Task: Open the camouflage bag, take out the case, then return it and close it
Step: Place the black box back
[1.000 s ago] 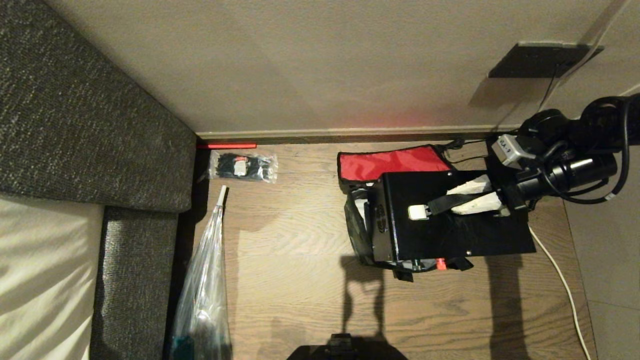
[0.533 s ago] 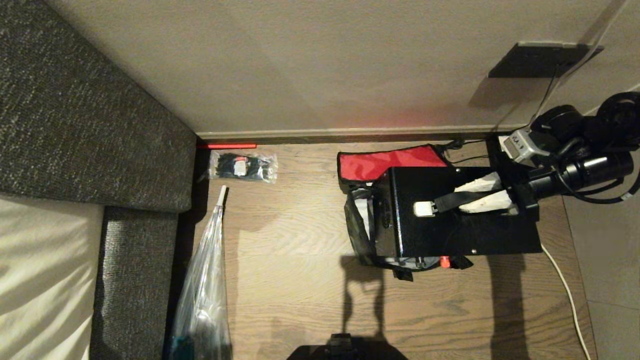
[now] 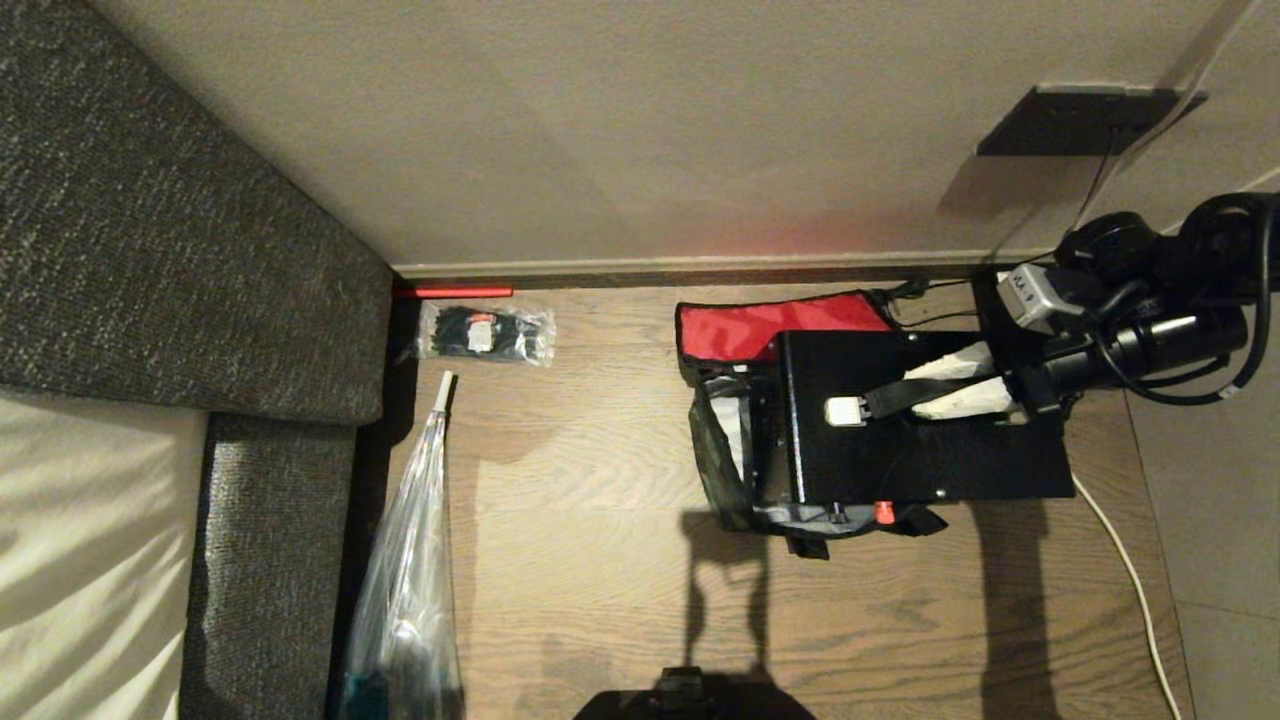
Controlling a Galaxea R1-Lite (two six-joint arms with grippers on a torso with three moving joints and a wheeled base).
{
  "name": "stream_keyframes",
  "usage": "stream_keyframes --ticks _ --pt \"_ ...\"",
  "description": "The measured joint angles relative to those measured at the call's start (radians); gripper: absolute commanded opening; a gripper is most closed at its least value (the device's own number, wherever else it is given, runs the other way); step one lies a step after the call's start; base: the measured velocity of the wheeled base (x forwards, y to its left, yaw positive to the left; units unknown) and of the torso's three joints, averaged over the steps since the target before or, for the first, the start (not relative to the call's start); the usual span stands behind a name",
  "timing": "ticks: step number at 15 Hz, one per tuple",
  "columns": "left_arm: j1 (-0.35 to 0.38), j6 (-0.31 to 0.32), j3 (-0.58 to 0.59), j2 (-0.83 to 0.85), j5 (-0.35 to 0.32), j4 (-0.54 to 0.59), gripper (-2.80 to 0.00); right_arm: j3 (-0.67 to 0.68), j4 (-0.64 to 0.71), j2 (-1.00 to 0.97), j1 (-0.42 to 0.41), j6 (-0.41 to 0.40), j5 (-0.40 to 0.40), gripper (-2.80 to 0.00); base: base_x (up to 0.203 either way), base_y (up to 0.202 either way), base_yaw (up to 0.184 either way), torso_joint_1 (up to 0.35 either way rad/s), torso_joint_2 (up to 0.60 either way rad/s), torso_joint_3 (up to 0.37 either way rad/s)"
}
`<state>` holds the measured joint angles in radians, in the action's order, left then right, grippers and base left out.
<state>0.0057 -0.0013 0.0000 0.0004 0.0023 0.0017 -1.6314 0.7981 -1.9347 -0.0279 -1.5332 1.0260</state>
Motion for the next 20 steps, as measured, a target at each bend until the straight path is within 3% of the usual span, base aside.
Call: stream_keyframes --ticks 7,20 --pt "0.0 0.0 0.0 0.0 0.0 0.0 -2.8 -0.003 -0.002 -0.05 0.013 0.006 -0.028 -2.8 0.0 0.0 0.0 0.0 0.0 0.0" --pt "0.0 0.0 0.0 0.0 0.0 0.0 -2.8 -0.106 -0.001 -0.121 0.162 0.106 -0.055 -2.8 0.0 0.0 0.0 0.0 0.0 0.0"
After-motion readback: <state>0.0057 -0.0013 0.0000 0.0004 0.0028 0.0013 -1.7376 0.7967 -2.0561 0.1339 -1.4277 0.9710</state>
